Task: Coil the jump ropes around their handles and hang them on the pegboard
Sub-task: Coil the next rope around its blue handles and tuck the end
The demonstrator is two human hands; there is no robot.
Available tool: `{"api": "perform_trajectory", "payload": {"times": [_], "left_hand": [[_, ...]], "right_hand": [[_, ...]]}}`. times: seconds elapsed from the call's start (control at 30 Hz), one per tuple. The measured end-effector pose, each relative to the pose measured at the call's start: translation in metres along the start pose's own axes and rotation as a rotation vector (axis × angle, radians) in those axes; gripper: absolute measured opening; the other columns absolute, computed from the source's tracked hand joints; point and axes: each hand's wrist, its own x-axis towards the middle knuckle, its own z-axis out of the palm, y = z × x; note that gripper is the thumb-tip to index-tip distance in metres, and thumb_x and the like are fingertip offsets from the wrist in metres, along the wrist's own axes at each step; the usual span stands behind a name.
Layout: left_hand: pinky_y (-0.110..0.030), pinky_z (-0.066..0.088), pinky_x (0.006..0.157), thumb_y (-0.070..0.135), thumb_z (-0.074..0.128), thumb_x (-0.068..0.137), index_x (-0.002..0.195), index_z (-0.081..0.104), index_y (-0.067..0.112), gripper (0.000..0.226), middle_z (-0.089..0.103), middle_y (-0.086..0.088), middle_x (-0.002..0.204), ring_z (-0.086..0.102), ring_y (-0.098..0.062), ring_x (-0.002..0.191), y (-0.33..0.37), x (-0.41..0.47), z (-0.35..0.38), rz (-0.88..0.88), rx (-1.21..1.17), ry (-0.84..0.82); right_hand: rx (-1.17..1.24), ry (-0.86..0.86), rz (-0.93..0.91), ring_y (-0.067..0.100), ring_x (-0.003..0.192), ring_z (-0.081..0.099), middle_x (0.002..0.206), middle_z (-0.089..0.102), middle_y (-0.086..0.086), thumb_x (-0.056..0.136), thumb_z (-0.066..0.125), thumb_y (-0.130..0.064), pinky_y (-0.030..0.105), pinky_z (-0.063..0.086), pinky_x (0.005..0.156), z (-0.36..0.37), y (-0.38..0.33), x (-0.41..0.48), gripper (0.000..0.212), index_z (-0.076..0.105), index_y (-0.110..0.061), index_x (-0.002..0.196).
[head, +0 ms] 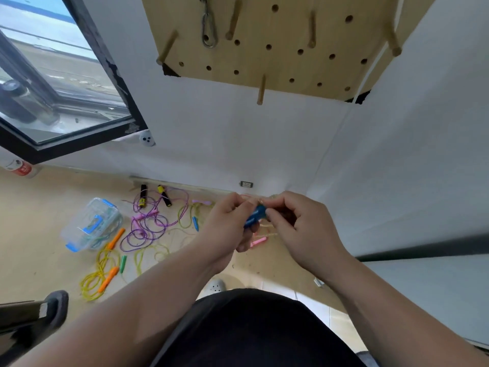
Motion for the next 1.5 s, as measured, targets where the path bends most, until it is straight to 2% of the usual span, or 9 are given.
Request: {"api": "perform_trajectory", "payload": {"times": [0.17, 0.37, 0.67, 0.83, 0.93, 1.0, 1.2, 1.37, 1.5], "left_hand": [[-0.023, 0.023, 0.041, 0.024, 0.051, 0.106, 0.094, 0.054, 0.01, 0.018, 0.053, -0.013, 0.07, 0.028, -0.012, 0.044, 0.014, 0.004, -0.022, -0.099, -0.268, -0.112], [-0.018, 0.024, 0.033, 0.034, 0.047, 0.107, 0.099, 0.057, 0.011, 0.026, 0.049, -0.01, 0.063, 0.023, -0.008, 0.039, 0.03, 0.015, -0.059, -0.169, -0.505, -0.145], [-0.016, 0.021, 0.032, 0.038, 0.043, 0.106, 0.105, 0.054, 0.01, 0.031, 0.046, -0.008, 0.064, 0.021, -0.006, 0.035, 0.052, 0.006, -0.101, -0.182, -0.586, -0.309], [-0.019, 0.013, 0.037, 0.034, 0.044, 0.105, 0.099, 0.051, 0.013, 0.023, 0.043, -0.011, 0.063, 0.021, -0.007, 0.034, 0.059, -0.003, -0.119, -0.097, -0.421, -0.403], [-0.025, 0.012, 0.043, 0.029, 0.043, 0.107, 0.083, 0.05, 0.018, 0.028, 0.045, -0.013, 0.064, 0.019, -0.012, 0.038, 0.057, -0.005, -0.127, -0.04, -0.176, -0.42], [-0.028, 0.013, 0.046, 0.025, 0.044, 0.107, 0.077, 0.049, 0.022, 0.031, 0.049, -0.014, 0.062, 0.021, -0.013, 0.042, 0.053, -0.006, -0.128, 0.012, 0.078, -0.403], [-0.013, 0.032, 0.051, 0.023, 0.068, 0.095, 0.079, 0.047, 0.017, 0.028, 0.055, 0.023, 0.062, 0.044, 0.001, 0.052, 0.035, 0.0, -0.131, 0.365, 0.754, -0.374], [-0.027, 0.033, 0.047, 0.032, 0.064, 0.097, 0.082, 0.046, 0.015, 0.029, 0.064, -0.019, 0.074, 0.036, -0.013, 0.047, 0.03, 0.017, -0.133, 0.309, 0.708, -0.087], [-0.035, 0.038, 0.048, 0.033, 0.058, 0.102, 0.095, 0.045, 0.007, 0.03, 0.061, -0.018, 0.069, 0.042, -0.022, 0.044, 0.028, 0.022, -0.136, 0.158, 0.459, -0.044]], "right_hand": [[0.059, 0.069, -0.01, 0.012, 0.077, 0.068, 0.086, 0.072, -0.01, 0.092, 0.07, -0.007, 0.022, 0.054, 0.066, 0.017, -0.018, 0.018, 0.013, 0.075, -0.019, 0.094], [0.017, 0.122, -0.112, 0.006, 0.071, 0.063, 0.077, 0.068, -0.017, 0.09, 0.072, -0.004, 0.008, 0.041, 0.066, 0.049, -0.039, 0.028, 0.019, 0.074, -0.023, 0.092], [0.478, -0.101, 0.174, 0.004, 0.053, 0.055, 0.068, 0.067, 0.004, 0.095, 0.061, 0.006, 0.015, 0.043, 0.054, 0.065, -0.048, 0.04, 0.013, 0.061, -0.002, 0.085], [0.449, -0.313, 0.208, 0.014, 0.057, 0.053, 0.066, 0.064, 0.002, 0.096, 0.062, -0.007, 0.022, 0.046, 0.054, 0.069, -0.039, 0.05, 0.008, 0.066, -0.012, 0.091], [0.179, -0.426, 0.16, 0.009, 0.06, 0.054, 0.063, 0.058, -0.002, 0.095, 0.066, -0.012, 0.023, 0.048, 0.059, 0.067, -0.038, 0.06, 0.023, 0.073, -0.027, 0.079], [-0.025, -0.554, 0.125, 0.007, 0.065, 0.055, 0.072, 0.06, 0.001, 0.094, 0.066, -0.008, 0.021, 0.047, 0.064, 0.065, -0.039, 0.071, 0.016, 0.073, -0.016, 0.082], [-0.391, -0.701, 0.095, 0.011, 0.085, 0.065, 0.087, 0.073, -0.007, 0.096, 0.068, -0.028, 0.03, 0.05, 0.077, 0.057, -0.052, 0.104, 0.013, 0.076, -0.018, 0.097], [-0.425, -0.494, 0.04, -0.003, 0.067, 0.057, 0.071, 0.062, -0.016, 0.097, 0.063, -0.024, 0.015, 0.037, 0.059, 0.073, -0.075, 0.102, 0.016, 0.077, -0.02, 0.093], [-0.44, -0.334, 0.012, 0.001, 0.069, 0.057, 0.072, 0.063, -0.014, 0.096, 0.058, -0.022, 0.019, 0.04, 0.06, 0.087, -0.078, 0.081, 0.019, 0.077, -0.022, 0.094]]}}
